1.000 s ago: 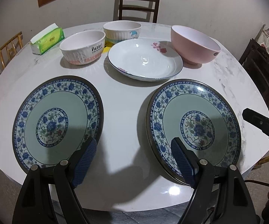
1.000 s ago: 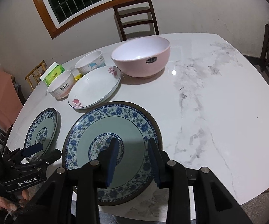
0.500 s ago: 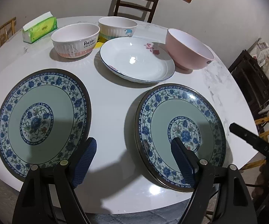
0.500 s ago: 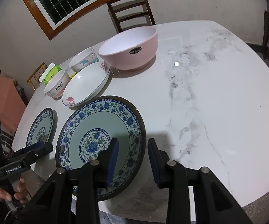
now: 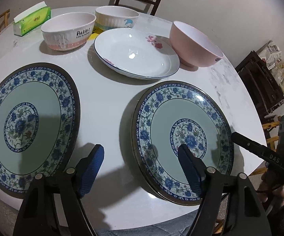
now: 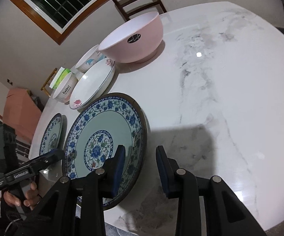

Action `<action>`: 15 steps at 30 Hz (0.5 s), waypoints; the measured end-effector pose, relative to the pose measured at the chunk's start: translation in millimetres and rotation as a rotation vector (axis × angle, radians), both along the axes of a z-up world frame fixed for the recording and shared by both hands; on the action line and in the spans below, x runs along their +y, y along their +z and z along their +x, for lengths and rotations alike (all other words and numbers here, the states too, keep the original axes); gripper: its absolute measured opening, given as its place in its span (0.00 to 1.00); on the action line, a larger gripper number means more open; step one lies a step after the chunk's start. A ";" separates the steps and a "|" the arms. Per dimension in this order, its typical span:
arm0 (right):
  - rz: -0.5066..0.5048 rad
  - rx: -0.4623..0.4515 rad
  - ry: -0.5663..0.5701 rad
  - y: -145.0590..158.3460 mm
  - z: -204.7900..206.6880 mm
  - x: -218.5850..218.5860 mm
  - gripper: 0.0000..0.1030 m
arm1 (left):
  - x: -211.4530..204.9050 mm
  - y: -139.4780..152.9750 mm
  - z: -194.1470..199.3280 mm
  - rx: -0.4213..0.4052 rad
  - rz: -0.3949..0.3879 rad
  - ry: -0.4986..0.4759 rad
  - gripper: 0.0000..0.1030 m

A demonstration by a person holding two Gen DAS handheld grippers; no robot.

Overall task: Organize plates and bowls
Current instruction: 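Grip the blue-and-white plate rim with the left gripper and lift it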

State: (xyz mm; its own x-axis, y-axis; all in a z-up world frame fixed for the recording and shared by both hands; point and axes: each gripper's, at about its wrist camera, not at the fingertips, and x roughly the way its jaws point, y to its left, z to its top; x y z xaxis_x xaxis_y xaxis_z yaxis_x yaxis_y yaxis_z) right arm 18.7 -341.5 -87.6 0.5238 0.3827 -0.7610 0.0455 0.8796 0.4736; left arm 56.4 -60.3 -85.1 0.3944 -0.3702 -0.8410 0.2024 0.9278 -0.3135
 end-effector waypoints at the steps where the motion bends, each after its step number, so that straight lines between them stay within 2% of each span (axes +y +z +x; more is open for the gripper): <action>1: 0.010 0.001 0.008 -1.9 1.0 -0.3 0.32 | -0.5 -1.2 1.3 0.005 0.002 -0.002 0.69; 3: 0.024 0.002 0.018 -4.6 3.1 -0.9 0.32 | -1.2 -2.8 3.3 0.009 0.007 -0.006 0.68; 8: 0.050 -0.002 0.052 -10.7 9.3 -0.3 0.31 | -0.2 -8.6 11.2 0.041 -0.005 -0.001 0.58; 10: 0.070 -0.006 0.054 -12.8 11.2 -1.1 0.31 | 0.4 -9.8 13.4 0.045 -0.013 0.001 0.50; 15: 0.111 -0.008 0.060 -15.3 12.8 -4.1 0.31 | -4.9 -11.4 16.6 0.029 0.004 -0.016 0.42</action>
State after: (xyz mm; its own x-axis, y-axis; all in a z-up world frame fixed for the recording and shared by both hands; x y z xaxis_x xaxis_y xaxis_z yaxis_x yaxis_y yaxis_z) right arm 31.5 -345.6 -102.9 0.5037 0.4948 -0.7081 -0.0099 0.8229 0.5680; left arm 73.0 -65.2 -96.4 0.3639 -0.3726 -0.8537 0.2079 0.9259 -0.3155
